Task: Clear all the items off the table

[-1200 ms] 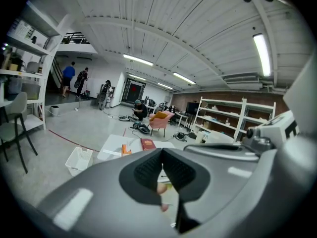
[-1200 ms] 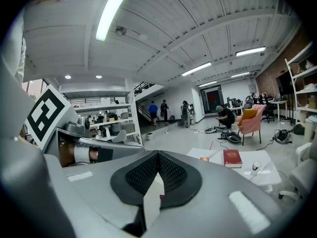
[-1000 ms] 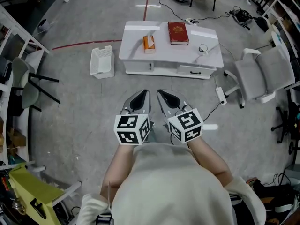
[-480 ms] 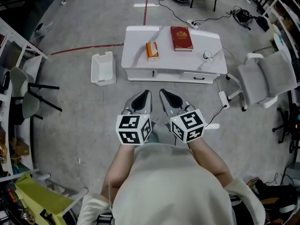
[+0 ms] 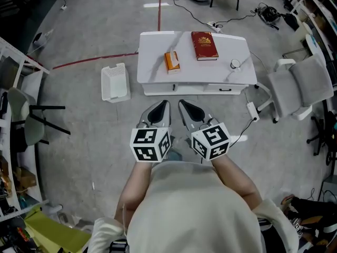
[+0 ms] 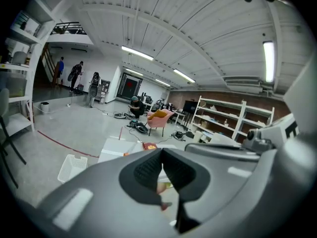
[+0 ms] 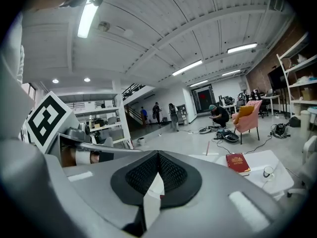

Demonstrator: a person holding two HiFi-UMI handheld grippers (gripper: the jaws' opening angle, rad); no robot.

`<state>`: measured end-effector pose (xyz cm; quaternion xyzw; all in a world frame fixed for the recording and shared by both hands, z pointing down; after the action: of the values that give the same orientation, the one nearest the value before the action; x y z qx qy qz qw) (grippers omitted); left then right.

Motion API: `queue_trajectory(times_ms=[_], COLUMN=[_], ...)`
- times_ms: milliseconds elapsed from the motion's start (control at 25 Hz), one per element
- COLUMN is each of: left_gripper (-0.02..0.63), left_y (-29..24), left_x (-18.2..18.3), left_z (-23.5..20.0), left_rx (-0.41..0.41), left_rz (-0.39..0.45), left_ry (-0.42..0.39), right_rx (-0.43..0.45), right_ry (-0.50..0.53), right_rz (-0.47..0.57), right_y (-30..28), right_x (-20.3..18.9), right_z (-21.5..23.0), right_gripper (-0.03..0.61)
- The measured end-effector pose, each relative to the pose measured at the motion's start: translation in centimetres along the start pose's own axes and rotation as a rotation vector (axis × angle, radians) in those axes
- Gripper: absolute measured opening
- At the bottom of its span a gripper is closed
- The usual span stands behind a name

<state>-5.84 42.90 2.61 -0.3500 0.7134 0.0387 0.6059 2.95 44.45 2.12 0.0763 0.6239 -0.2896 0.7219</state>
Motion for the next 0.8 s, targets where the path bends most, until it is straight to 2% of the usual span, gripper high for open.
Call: queue_trajectory(times_ms=[800], left_gripper=[0.009], left_y=[-3.3], left_x=[2.7], left_z=[-7.7], left_rx=[-0.036], left_rz=[-0.022], left_ry=[-0.026], right_rx=[-0.042], right_ry=[-0.010], right_rz=[0.017], right_y=[-8.3], right_x=[1.6], right_z=[-0.6], right_gripper=[-0.002])
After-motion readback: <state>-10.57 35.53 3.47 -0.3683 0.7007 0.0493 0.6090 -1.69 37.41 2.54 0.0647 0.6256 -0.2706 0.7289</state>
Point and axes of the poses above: the fingertips, and each gripper's own axes: y backward along the fingers, z to its right, x out of its top, the point moved 4 cm from there along y, backward along the fingers, and after that the axes turned 1 degree about -y, right-handed, at the moved point
